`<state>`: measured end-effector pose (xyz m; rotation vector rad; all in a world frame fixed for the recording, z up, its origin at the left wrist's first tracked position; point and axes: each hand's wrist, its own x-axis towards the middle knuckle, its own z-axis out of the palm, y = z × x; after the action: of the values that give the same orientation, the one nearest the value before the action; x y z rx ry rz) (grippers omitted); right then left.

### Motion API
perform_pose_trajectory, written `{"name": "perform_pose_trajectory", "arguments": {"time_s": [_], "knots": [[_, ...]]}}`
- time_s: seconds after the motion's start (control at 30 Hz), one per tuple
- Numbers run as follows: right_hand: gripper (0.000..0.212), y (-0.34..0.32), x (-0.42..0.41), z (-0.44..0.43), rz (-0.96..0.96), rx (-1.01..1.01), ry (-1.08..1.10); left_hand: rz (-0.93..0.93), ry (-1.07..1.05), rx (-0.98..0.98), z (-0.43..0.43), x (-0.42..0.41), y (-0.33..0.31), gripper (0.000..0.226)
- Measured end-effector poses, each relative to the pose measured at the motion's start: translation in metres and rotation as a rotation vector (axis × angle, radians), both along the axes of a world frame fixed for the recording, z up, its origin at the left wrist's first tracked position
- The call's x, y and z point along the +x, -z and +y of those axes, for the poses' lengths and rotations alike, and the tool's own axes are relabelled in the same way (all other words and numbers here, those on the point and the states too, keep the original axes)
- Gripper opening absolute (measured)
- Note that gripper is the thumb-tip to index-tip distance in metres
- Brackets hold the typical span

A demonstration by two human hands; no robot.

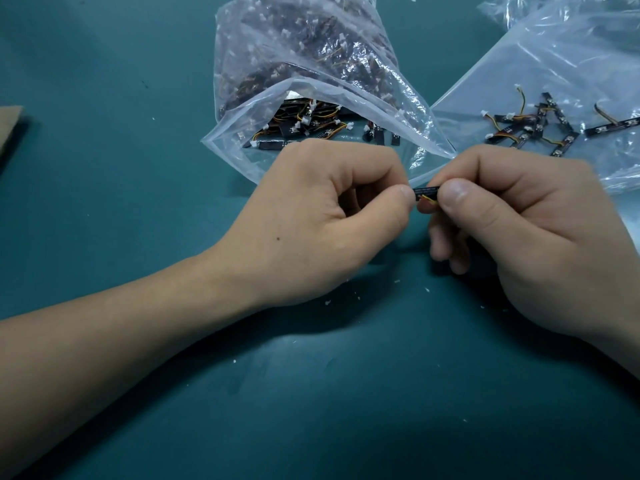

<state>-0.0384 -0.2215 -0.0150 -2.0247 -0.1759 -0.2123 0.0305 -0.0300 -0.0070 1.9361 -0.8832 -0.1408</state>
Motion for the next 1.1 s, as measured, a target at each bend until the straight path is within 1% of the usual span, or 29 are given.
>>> {"name": "perform_pose_trajectory", "arguments": {"time_s": [0.13,0.27,0.43,0.53,0.6,0.7,0.77,0.8,0.87,0.9,0.93,1.0,1.03,1.07,1.1], "knots": [[0.023,0.0,0.0,0.0,-0.01,-0.044,0.0,0.003,0.01,0.009,0.0,0.0,0.0,0.021],[0.024,-0.001,0.0,-0.001,0.013,-0.015,-0.017,0.03,0.04,-0.017,0.002,0.0,-0.001,0.022],[0.023,-0.001,-0.002,0.001,0.004,-0.099,-0.076,0.051,0.045,-0.02,0.002,-0.001,-0.002,0.025],[0.032,-0.003,-0.001,-0.001,0.02,-0.167,-0.137,0.049,0.035,-0.027,0.002,0.0,-0.002,0.024],[0.04,-0.003,0.0,-0.003,0.034,-0.229,-0.186,0.078,0.073,-0.023,0.003,0.002,-0.001,0.023],[0.04,-0.003,-0.001,-0.007,-0.002,-0.256,-0.198,0.112,0.127,0.001,0.003,0.003,0.001,0.021],[0.039,-0.002,-0.003,-0.006,-0.048,-0.236,-0.164,0.087,0.094,-0.037,0.002,0.003,0.002,0.018],[0.039,-0.001,-0.004,-0.005,-0.077,-0.195,-0.129,0.072,0.055,-0.082,0.002,0.003,0.002,0.015],[0.038,0.001,-0.003,-0.002,-0.132,-0.032,-0.014,0.06,-0.064,-0.143,0.001,0.005,0.003,0.016],[0.034,0.001,-0.001,-0.002,-0.149,0.071,0.053,0.039,-0.137,-0.132,0.0,0.007,0.003,0.017],[0.029,0.001,0.002,-0.003,-0.149,0.173,0.11,0.004,-0.203,-0.087,0.0,0.007,0.004,0.019],[0.026,0.0,0.007,-0.006,-0.084,0.307,0.17,-0.066,-0.276,0.092,-0.002,0.007,0.007,0.022],[0.027,0.001,0.008,-0.008,-0.041,0.317,0.168,-0.103,-0.292,0.203,-0.003,0.006,0.008,0.025],[0.026,0.001,0.007,-0.009,-0.018,0.278,0.148,-0.146,-0.301,0.31,-0.004,0.004,0.008,0.03],[0.024,0.001,0.005,-0.008,-0.02,0.186,0.108,-0.187,-0.303,0.401,-0.004,0.003,0.009,0.037]]}}
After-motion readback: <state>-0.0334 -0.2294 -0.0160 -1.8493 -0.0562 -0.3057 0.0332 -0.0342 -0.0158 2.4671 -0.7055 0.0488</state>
